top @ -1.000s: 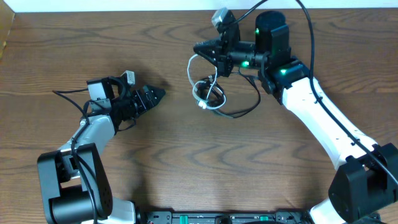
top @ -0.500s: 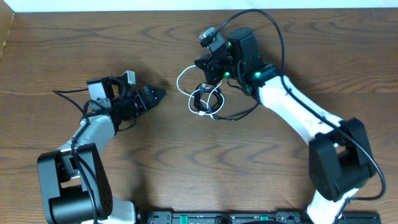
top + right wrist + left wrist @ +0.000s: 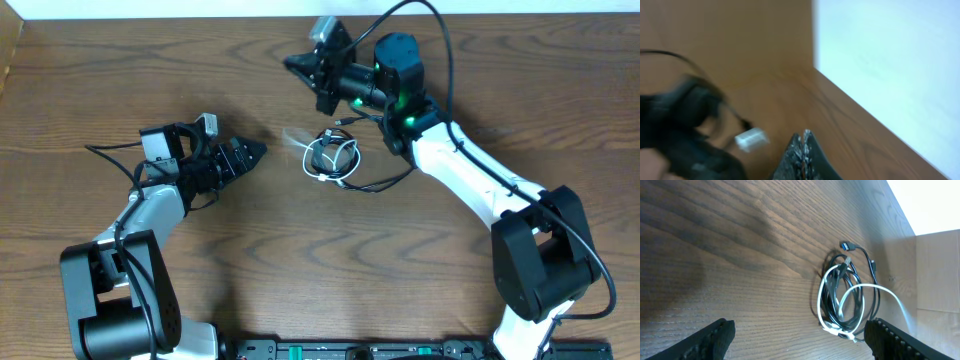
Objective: Untangle cables
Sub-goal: 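Lower the right gripper's bundle toward the table center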
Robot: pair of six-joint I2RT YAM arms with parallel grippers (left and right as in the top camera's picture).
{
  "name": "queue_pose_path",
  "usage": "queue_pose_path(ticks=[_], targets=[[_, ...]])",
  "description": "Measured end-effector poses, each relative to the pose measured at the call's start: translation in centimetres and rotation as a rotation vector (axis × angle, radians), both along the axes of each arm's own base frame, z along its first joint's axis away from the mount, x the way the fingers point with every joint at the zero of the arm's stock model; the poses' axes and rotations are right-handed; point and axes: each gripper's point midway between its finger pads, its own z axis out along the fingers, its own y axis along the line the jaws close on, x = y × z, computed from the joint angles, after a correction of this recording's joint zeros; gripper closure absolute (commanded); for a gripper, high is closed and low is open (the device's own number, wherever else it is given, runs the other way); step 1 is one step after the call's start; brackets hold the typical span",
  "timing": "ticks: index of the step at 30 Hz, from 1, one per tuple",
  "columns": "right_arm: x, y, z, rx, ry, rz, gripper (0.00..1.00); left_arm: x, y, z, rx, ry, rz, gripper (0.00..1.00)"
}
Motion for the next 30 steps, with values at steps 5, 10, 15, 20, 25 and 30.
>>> queue_pose_path(ticks=[5,10,15,20,25,30], targets=[[-4.1,1.6,2.6,0.035,-0.053,0.162,0.99,0.0,0.0,0.0,0.0,0.0,0.0,0.13],[-5.2,1.4,3.7,0.023,-0.038,0.167,0.69,0.0,0.0,0.0,0.0,0.0,0.0,0.13],[-1.5,-1.1,-1.5,-0.134,0.185,-0.069,0.55,0.0,0.0,0.0,-0.001,0.0,0.0,0.13],[0.1,-5.4,-8.4,-0.343,0.404,-0.29,0.38,0.0,0.0,0.0,-0.001,0.001,0.0,0.13],[-1.1,-7.4,-12.6,-0.484,0.54,-0.35,0.29,0.0,0.0,0.0,0.0,0.0,0.0,0.13],[-1.8,-6.4,-15.1,-0.538,0.564,-0.339,0.21,0.0,0.0,0.0,0.0,0.001,0.0,0.13]])
